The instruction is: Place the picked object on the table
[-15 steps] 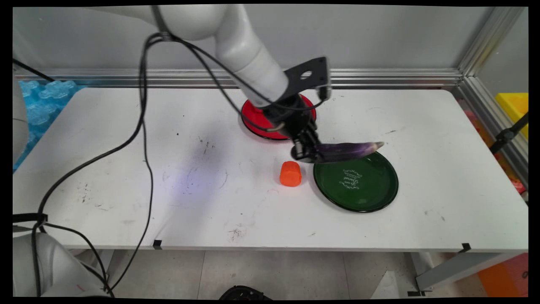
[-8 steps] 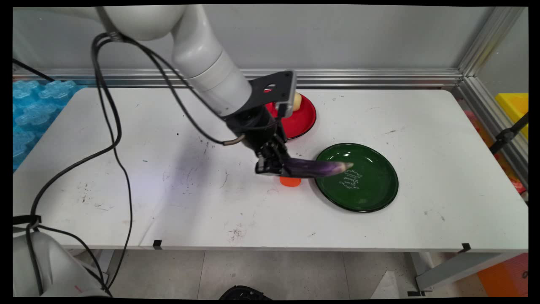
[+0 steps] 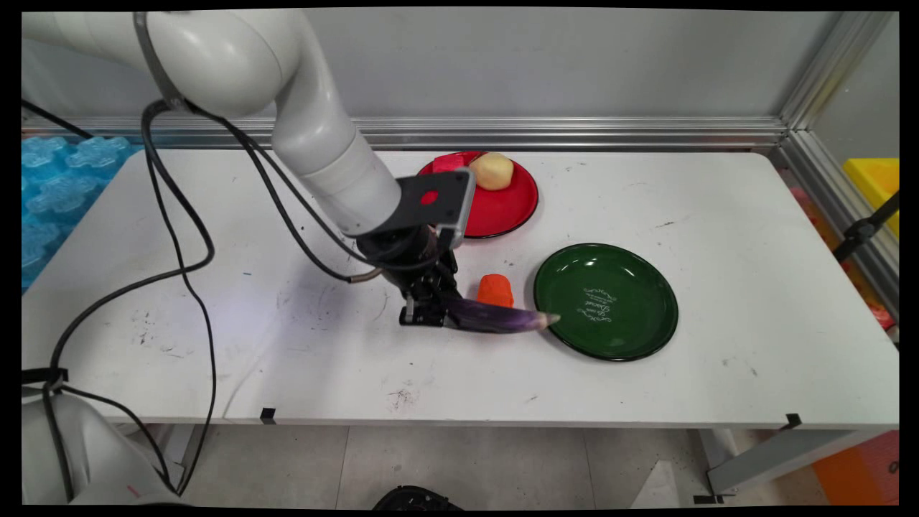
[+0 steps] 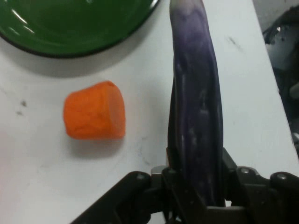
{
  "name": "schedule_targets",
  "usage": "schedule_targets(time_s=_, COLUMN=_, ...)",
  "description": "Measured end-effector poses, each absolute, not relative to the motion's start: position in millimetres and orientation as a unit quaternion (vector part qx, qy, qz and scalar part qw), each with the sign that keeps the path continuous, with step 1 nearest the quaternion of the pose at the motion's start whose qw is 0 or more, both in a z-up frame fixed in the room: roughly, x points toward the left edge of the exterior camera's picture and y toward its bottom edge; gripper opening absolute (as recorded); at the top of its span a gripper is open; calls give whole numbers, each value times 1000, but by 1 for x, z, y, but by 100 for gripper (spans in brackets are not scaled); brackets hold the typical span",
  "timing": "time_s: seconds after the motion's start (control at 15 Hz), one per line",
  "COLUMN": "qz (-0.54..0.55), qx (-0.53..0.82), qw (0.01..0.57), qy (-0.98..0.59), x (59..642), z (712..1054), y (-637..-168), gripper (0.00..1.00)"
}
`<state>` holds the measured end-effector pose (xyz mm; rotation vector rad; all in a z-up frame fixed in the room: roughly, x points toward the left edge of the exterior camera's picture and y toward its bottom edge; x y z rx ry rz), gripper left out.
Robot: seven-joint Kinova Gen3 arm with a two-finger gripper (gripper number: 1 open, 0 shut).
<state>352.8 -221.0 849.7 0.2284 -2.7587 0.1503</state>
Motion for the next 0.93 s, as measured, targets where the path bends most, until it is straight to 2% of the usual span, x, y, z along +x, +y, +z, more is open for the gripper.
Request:
schedule_targets(time_s=0.53, qz=41, qx=69, qw=168, qy=-983, x=342, z=798, y=-225, gripper=0)
schedule_targets(time_s=0.93, qz=42, qx=61, qw=167, qy=-983, x=340, z=779, y=-232, gripper=0)
